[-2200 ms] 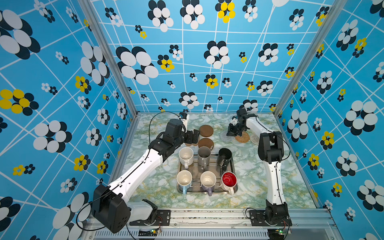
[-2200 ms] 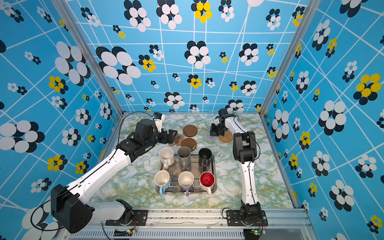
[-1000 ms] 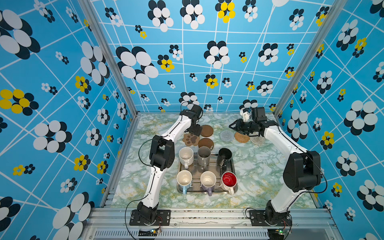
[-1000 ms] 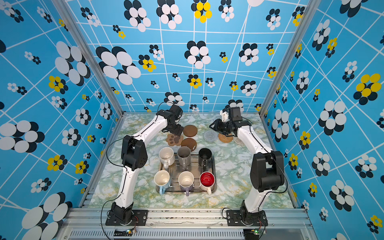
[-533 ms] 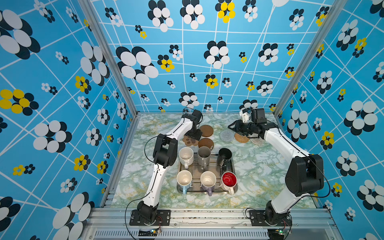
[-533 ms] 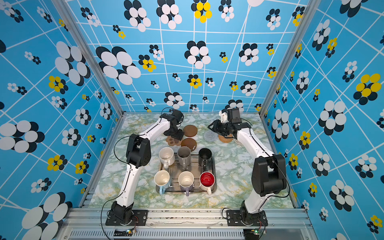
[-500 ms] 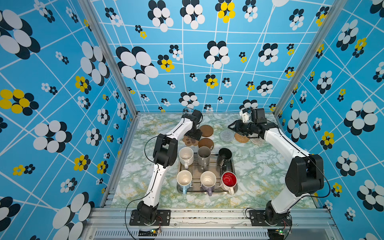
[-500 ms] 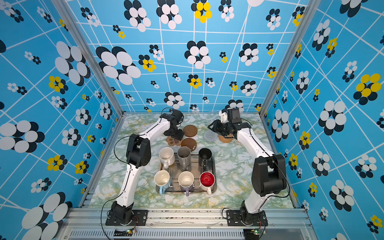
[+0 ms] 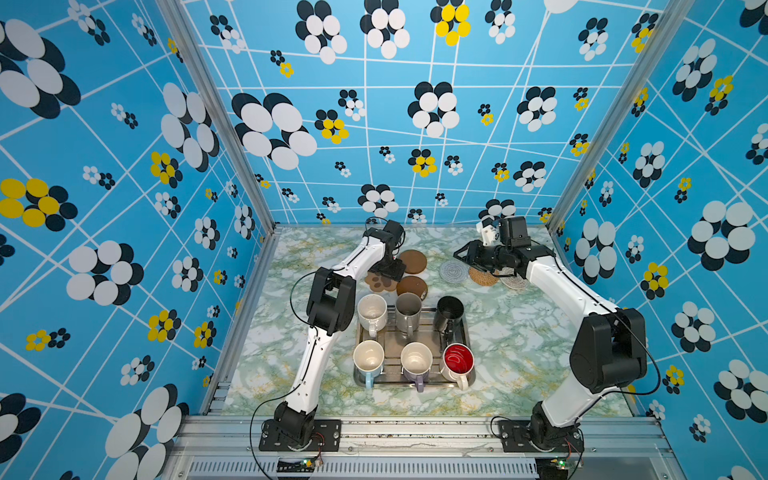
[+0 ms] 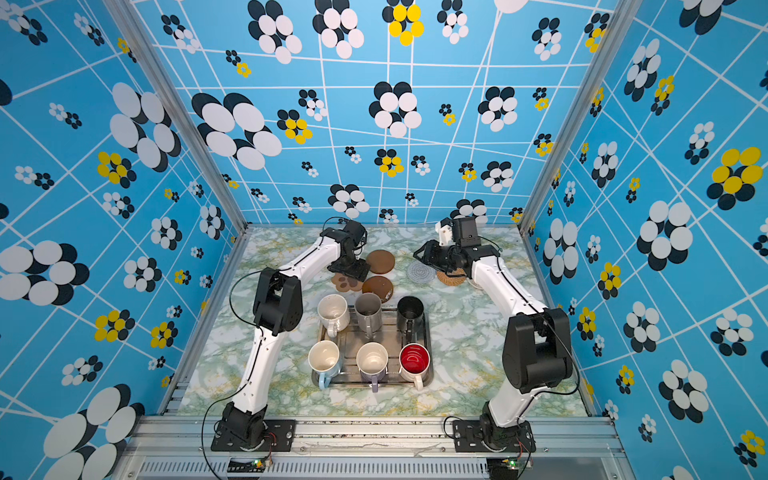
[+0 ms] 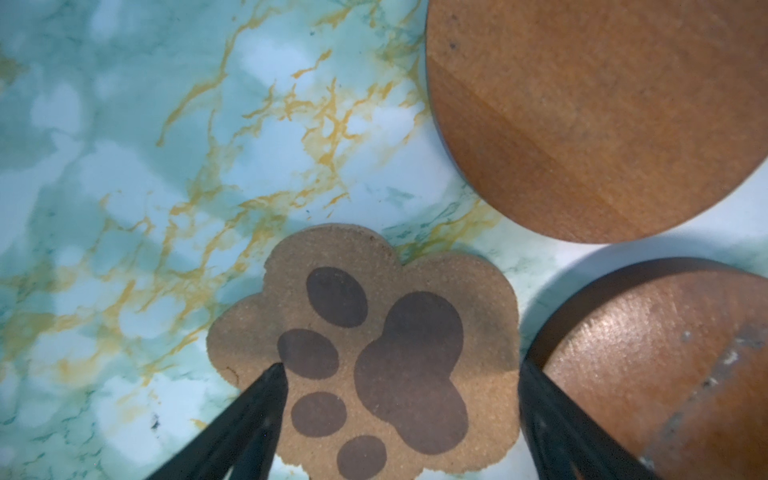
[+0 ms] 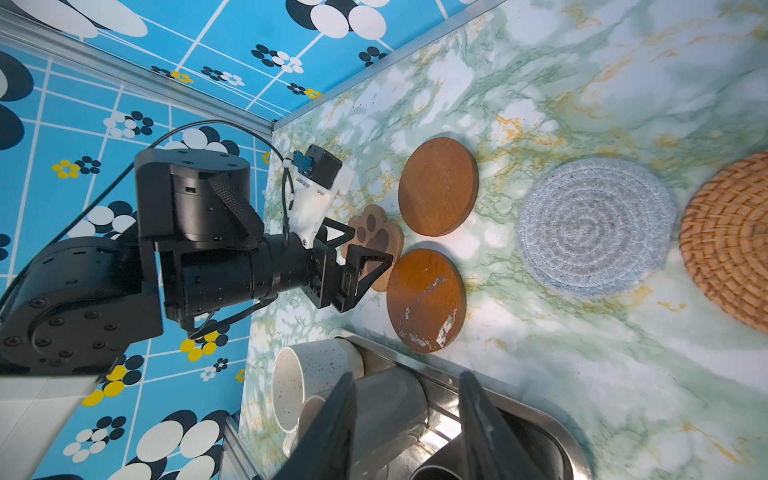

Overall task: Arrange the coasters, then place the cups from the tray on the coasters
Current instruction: 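Lower the left gripper and grasp the cork paw-print coaster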

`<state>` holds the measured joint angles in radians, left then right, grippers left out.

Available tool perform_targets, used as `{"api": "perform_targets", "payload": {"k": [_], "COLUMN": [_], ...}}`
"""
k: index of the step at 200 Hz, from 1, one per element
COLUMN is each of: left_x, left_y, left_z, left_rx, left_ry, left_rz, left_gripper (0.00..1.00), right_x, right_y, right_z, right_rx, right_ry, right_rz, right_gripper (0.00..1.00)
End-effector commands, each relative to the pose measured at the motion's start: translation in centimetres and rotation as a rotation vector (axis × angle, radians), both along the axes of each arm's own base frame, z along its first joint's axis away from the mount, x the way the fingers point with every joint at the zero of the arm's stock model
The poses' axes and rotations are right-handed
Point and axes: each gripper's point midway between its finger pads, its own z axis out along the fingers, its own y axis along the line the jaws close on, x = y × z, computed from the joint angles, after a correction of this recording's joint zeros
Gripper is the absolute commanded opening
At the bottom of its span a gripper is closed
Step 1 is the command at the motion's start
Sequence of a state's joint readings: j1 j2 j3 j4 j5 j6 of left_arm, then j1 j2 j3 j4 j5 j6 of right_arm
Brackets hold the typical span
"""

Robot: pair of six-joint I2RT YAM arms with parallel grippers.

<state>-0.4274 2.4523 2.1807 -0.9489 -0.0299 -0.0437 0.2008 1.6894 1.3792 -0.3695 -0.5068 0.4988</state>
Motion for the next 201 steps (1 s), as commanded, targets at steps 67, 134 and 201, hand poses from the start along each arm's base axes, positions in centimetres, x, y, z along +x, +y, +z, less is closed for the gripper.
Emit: {"api": "perform_targets", "payload": {"k": [67, 134, 201], "left_x": [-0.1, 1.1, 2.6], "left_y": [2.2, 4.7, 7.6], "left_z": [-2.5, -1.9, -0.7], "left_rx": [0.108, 0.118, 0.128], "left_ry": [0.032, 0.022, -0.004], "left_rz": [0.024, 0.093, 0.149], "left_gripper": [0.89, 0.88, 0.88], "right_x": [0.2, 0.2, 0.3], "right_y": [0.2, 0.2, 0.2], "right_z": [-1.3, -1.6, -1.9], "right_rx": [-0.007, -0.008, -0.01], "right_ry": [0.036, 0.044, 0.05], "right_rz": [-0.008, -0.005, -0.004], "right_gripper": [0.42, 0.43, 0.43]}}
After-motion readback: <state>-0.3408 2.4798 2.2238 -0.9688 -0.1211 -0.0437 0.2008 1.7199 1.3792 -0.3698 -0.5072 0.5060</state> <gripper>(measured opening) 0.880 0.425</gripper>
